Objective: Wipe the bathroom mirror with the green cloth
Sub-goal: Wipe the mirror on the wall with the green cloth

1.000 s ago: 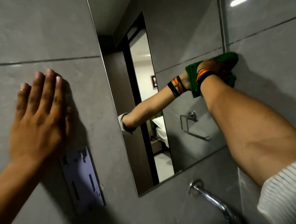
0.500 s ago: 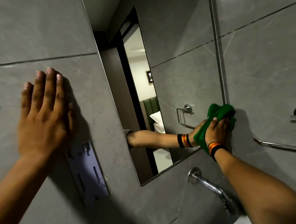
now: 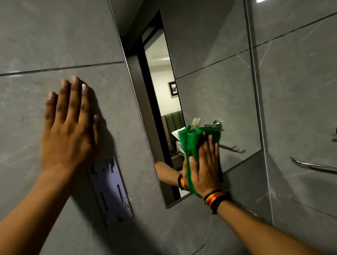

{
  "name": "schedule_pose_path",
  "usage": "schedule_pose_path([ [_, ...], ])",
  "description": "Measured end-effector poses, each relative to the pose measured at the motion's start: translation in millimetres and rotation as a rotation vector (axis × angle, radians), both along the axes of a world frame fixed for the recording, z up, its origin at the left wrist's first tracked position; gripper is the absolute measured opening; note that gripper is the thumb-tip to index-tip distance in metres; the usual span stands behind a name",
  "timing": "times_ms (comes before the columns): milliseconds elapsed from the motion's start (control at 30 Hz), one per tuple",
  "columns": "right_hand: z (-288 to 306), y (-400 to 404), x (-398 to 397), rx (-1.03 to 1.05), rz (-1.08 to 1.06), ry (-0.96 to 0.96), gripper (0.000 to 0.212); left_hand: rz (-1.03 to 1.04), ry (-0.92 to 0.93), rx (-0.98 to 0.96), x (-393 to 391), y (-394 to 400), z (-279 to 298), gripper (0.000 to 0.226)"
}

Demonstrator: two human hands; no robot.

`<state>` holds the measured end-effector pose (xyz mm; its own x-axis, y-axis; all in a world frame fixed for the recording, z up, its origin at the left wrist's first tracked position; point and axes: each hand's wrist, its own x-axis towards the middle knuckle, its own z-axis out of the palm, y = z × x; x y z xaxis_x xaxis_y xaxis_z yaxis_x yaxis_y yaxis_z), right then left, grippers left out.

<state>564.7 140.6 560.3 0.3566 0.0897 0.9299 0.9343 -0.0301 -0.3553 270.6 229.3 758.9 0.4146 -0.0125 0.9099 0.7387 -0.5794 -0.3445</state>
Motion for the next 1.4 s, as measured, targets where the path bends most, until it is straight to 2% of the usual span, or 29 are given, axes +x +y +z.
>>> schedule_pose_path([
  [133,-4,9,-58,-0.057,0.071,-0.182,0.057,-0.008,-0.004,0.016,-1,-1,0,0.066],
  [233,-8,15,-81,-0.074,0.09,-0.234,0.056,0.009,-0.006,0.034,-2,-2,1,0.067],
  [333,-4,7,-91,-0.098,0.123,-0.164,0.062,0.043,0.001,0.04,-2,-5,1,0.068],
  [467,17,-16,-110,-0.098,0.287,-0.004,0.073,0.063,0.05,-0.04,-6,-10,-1,0.071],
  [533,41,-31,-118,-0.072,0.327,-0.002,0.076,0.052,0.064,-0.101,-14,-20,-6,0.07],
  [700,138,-60,-154,0.036,0.302,-0.108,0.075,0.083,-0.043,-0.146,-50,-65,-26,0.068],
  [833,211,-76,-198,0.016,0.253,-0.307,0.071,0.136,-0.062,-0.118,-85,-101,-8,0.068],
  [967,255,-88,-240,-0.001,0.18,-0.418,0.07,0.181,-0.117,-0.126,-111,-134,17,0.067],
  [1233,270,-100,-288,0.001,0.189,-0.42,0.076,0.264,-0.15,-0.116,-162,-163,30,0.066],
  [1400,265,-104,-301,0.001,0.21,-0.407,0.073,0.293,-0.16,-0.137,-180,-165,27,0.066],
])
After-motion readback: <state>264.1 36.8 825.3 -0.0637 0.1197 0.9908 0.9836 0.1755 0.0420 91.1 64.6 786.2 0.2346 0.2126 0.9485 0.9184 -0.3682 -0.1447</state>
